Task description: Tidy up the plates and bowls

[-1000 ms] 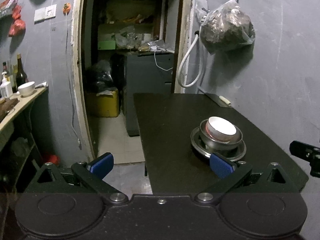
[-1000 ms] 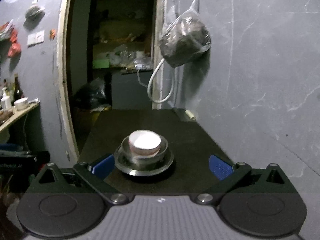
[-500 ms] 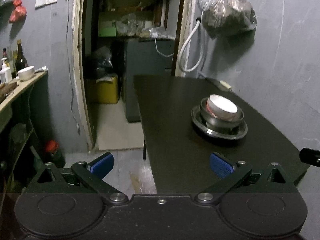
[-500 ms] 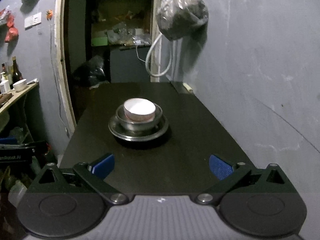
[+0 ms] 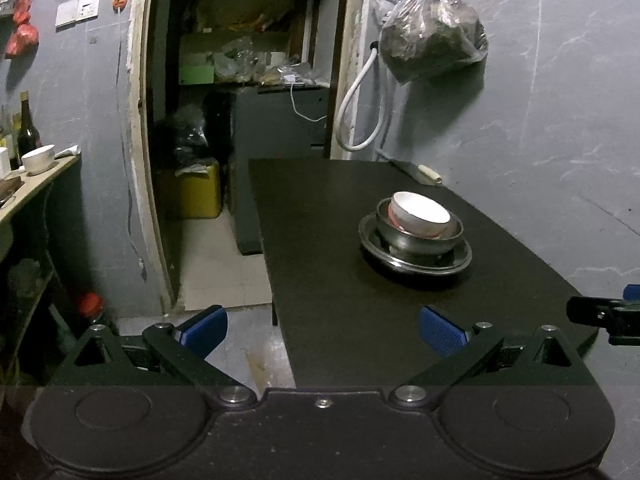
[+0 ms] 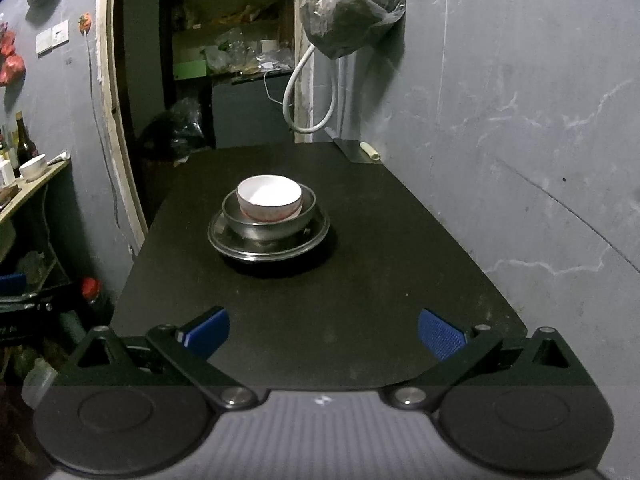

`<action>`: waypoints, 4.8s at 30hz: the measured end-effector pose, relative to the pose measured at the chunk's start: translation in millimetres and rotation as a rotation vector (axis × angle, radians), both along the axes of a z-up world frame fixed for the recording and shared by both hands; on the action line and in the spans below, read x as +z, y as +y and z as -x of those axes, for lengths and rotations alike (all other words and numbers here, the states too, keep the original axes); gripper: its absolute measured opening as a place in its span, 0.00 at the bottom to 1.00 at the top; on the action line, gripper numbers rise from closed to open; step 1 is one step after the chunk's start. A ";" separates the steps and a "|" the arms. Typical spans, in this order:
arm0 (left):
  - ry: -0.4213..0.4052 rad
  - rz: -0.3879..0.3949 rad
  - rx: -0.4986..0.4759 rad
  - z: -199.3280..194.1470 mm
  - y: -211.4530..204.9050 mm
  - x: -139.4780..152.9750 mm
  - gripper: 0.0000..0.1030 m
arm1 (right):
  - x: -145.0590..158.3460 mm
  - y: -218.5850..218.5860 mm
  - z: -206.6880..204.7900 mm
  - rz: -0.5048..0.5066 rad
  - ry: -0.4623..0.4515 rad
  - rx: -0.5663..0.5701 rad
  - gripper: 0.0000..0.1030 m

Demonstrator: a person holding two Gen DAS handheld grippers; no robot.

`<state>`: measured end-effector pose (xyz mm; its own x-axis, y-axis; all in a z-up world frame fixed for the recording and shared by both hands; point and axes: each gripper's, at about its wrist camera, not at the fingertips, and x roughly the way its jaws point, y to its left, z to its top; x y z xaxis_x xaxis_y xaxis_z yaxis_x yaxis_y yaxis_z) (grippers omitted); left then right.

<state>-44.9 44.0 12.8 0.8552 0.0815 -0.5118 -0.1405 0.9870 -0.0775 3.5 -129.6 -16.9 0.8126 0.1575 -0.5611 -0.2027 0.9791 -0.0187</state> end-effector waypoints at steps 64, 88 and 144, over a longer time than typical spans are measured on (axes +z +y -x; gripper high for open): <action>0.056 -0.050 0.027 -1.2 0.5 -13.6 0.99 | -11.5 10.6 -4.9 0.064 0.071 0.070 1.00; 0.053 -0.051 0.026 0.7 -0.2 -12.8 0.99 | -11.5 9.3 -4.2 0.065 0.071 0.070 1.00; 0.056 -0.048 0.012 3.9 -4.8 -10.6 0.99 | -13.7 1.9 -4.1 0.068 0.078 0.059 1.00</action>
<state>-48.8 39.2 2.2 0.8244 0.1173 -0.5537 -0.1551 0.9877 -0.0217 7.5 -127.7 -30.6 0.7563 0.1632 -0.6335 -0.2634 0.9624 -0.0665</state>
